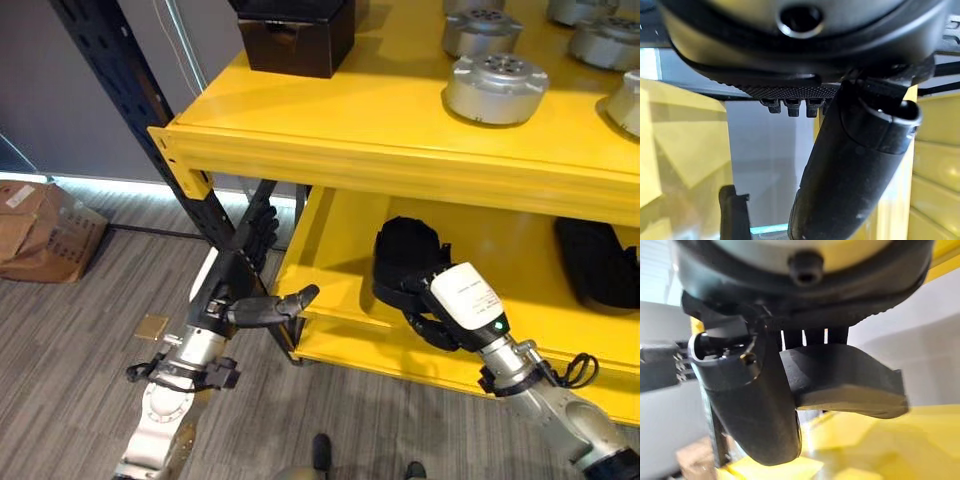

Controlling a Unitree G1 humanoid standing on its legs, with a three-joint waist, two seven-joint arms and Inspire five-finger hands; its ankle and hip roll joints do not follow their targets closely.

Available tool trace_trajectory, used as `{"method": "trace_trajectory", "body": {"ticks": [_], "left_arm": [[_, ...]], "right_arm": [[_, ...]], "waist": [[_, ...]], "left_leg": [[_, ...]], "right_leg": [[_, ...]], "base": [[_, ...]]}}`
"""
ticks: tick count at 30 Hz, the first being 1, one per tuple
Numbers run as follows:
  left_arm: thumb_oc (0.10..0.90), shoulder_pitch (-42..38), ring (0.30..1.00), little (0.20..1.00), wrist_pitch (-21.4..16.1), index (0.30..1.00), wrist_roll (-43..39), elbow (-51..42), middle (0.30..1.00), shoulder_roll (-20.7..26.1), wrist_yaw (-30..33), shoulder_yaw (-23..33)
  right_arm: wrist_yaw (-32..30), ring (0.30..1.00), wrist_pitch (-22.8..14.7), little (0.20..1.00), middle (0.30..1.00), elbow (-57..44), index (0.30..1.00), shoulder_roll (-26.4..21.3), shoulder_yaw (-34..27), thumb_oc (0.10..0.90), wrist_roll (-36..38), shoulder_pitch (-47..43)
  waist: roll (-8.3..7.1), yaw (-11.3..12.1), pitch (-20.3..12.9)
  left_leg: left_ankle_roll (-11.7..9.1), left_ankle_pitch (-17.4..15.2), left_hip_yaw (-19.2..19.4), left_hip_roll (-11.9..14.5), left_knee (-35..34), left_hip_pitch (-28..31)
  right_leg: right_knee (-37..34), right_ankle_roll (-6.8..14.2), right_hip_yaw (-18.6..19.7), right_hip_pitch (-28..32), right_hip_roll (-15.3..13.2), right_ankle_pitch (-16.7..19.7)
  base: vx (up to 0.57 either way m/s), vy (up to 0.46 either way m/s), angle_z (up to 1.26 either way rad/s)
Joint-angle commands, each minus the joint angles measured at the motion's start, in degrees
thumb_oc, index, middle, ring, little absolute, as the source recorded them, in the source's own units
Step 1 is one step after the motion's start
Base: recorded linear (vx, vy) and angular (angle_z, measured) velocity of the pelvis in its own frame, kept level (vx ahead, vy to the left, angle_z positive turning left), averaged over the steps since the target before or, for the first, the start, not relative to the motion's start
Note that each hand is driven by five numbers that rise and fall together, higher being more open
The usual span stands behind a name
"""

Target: Move parts from the plastic box to the shelf.

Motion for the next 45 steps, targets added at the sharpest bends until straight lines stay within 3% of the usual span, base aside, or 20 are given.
{"method": "trace_trajectory", "body": {"ticks": [1,15,20,29,38,45], "left_arm": [[0.9,-3.6,1.0,1.0,-7.3,1.0,-3.7,-2.6,1.0,1.7,-2.4,1.5],[0.9,-6.4,1.0,1.0,-4.4,1.0,-5.2,-1.7,1.0,2.5,-5.8,0.6],[0.9,-7.3,1.0,1.0,-3.9,1.0,-4.7,-0.8,1.0,1.7,-6.6,0.0],[0.9,-9.1,1.0,1.0,-3.1,1.0,-3.7,0.4,1.0,0.9,-6.8,-1.1],[0.9,-13.9,1.0,1.0,-4.7,1.0,-3.2,2.5,1.0,1.7,-5.1,-2.5],[0.9,-16.8,1.0,1.0,-6.0,1.0,-2.3,2.8,1.0,2.2,-4.2,-2.9]], "right_arm": [[-2.5,0.3,0.5,0.3,0.3,1.3,0.3,-3.8,0.5,0.4,-0.3,-7.4],[1.6,0.3,3.3,0.3,0.3,15.2,0.3,-5.7,2.7,0.4,-1.4,-12.8],[1.6,0.3,2.0,0.3,0.3,18.3,0.3,-5.4,4.0,0.4,-1.5,-14.9],[1.2,0.3,1.1,0.3,0.3,22.0,0.3,-4.0,8.0,0.4,-3.7,-19.8],[0.9,0.3,6.0,0.3,0.3,30.0,0.3,-3.9,14.9,0.4,-1.9,-31.4],[-1.0,0.3,7.7,0.3,0.3,36.8,0.3,-5.7,18.6,0.4,1.2,-38.8]], "waist": [[-0.52,0.0,-7.2],[-2.11,1.1,-6.3],[-2.1,1.4,-5.8],[-1.44,2.4,-4.2],[0.0,3.9,0.5],[1.36,4.7,4.5]], "left_leg": [[-1.3,-7.9,4.1,2.8,0.5,3.5],[-0.9,-8.5,4.9,2.8,0.6,4.2],[-1.0,-8.6,4.8,2.8,0.6,4.2],[-1.3,-8.7,4.5,2.9,1.4,3.0],[-1.6,-8.0,3.7,2.8,2.4,-1.5],[-1.7,-7.1,2.9,2.5,3.7,-5.4]], "right_leg": [[3.3,-4.2,-0.6,-4.6,5.7,-0.7],[2.9,-3.8,-0.8,-4.4,5.8,-0.2],[2.8,-3.8,-0.9,-4.5,5.7,-0.1],[3.7,-3.8,-1.2,-5.7,5.5,-0.5],[4.9,-4.0,-1.5,-9.9,5.4,-0.6],[6.6,-4.7,-1.6,-13.4,6.0,-0.9]], "base": [[0.0,0.0,0.0],[0.0,-0.016,-0.01],[-0.01,-0.022,0.0],[-0.01,-0.023,0.0],[-0.09,-0.047,0.01],[-0.1,-0.061,-0.01]]}}
